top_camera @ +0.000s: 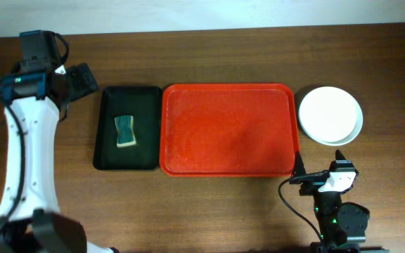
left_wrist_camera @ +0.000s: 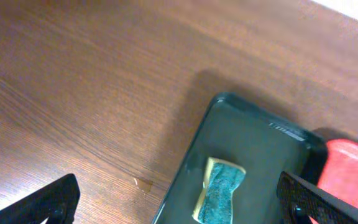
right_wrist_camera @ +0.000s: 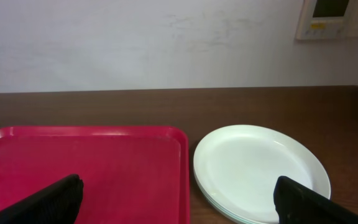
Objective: Clean dirty plates on tray and stack at the side
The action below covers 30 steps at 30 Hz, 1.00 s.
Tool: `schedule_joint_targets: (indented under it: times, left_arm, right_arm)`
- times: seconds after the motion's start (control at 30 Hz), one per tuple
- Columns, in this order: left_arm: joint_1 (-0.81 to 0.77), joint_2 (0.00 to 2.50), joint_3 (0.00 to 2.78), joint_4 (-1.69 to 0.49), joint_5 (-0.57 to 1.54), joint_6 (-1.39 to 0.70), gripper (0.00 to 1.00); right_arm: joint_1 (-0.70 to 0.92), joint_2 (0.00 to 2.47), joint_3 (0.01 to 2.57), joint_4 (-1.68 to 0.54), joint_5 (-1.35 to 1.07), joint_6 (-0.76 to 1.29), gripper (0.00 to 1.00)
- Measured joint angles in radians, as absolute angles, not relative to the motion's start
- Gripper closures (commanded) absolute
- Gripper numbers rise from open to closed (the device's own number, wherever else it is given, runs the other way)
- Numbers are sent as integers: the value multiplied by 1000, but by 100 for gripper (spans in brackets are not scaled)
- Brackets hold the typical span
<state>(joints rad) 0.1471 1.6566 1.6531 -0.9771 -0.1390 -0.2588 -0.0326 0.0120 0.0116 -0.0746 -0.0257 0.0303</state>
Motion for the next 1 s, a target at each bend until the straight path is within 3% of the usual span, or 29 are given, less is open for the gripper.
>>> schedule_joint_targets:
  times: [0.27, 0.63, 1.0]
  left_arm:
    - [146, 1331, 1653, -977, -139, -259, 1]
    - [146, 1106, 1621, -977, -139, -259, 1]
    - [146, 709, 1216, -1007, -139, -259, 1]
  right_arm:
    - [-33, 12, 12, -75, -26, 30, 1]
    - [-33, 12, 12, -75, -26, 30, 1]
    - [-33, 12, 12, -75, -23, 30, 2]
